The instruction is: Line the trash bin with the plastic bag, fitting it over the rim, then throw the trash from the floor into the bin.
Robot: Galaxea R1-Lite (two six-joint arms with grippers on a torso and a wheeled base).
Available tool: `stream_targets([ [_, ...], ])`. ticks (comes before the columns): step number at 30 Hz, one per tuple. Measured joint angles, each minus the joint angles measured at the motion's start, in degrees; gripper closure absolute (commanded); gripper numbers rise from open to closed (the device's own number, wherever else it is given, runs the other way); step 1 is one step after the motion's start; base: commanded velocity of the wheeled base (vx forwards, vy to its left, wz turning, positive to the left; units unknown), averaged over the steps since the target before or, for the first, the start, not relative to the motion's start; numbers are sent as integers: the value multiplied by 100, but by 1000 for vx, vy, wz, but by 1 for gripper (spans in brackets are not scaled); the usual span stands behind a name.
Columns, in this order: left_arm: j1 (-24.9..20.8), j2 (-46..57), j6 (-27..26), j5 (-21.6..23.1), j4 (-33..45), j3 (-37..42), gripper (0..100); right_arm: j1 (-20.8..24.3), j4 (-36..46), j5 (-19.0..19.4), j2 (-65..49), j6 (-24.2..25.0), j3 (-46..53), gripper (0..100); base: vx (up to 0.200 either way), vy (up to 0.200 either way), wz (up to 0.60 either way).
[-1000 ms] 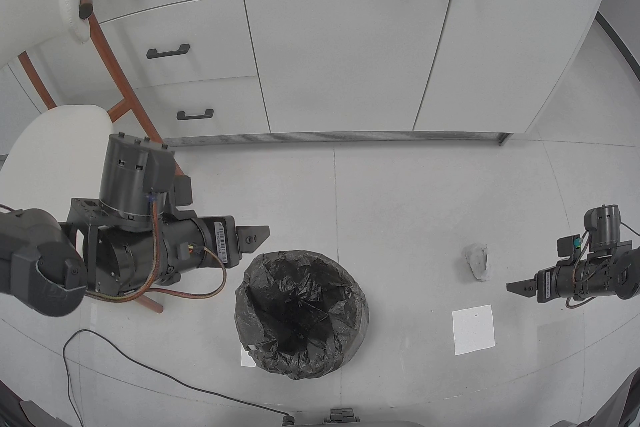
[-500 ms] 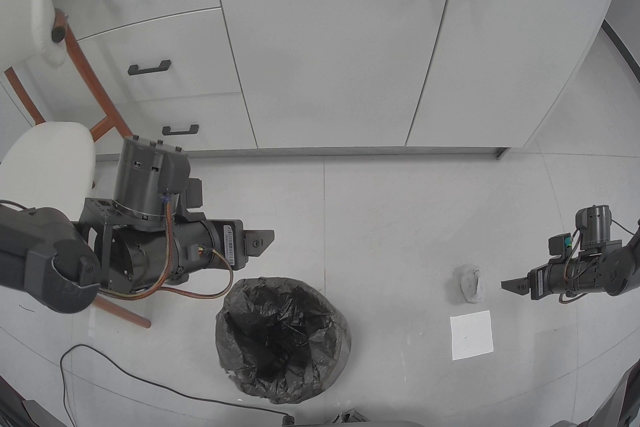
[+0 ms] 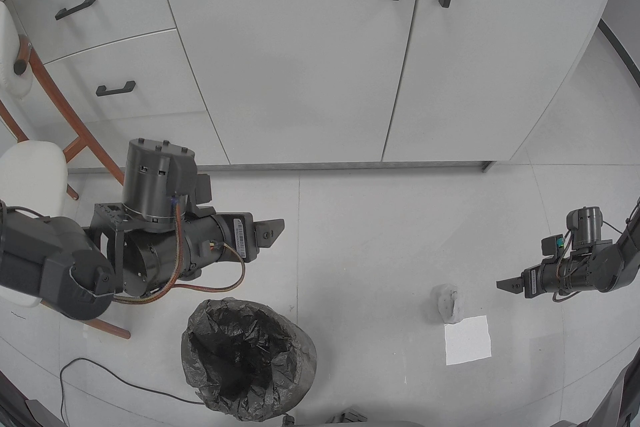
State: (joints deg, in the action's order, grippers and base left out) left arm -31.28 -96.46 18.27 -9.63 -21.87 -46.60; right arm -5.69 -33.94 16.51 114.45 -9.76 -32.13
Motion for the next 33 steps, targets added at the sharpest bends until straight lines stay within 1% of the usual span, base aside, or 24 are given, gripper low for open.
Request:
stream_targets([
  [25,-6,7,57,11,-77,-85,0,52,-11,-1,315,11,-290,0,-200,0,0],
  [29,17,46,61,13,-145,-118,0,63,-77,-1,345,29,-450,0,0,0,0],
  [33,37,105,61,17,-152,-132,0,77,-394,-4,505,40,-670,0,0,0,0],
])
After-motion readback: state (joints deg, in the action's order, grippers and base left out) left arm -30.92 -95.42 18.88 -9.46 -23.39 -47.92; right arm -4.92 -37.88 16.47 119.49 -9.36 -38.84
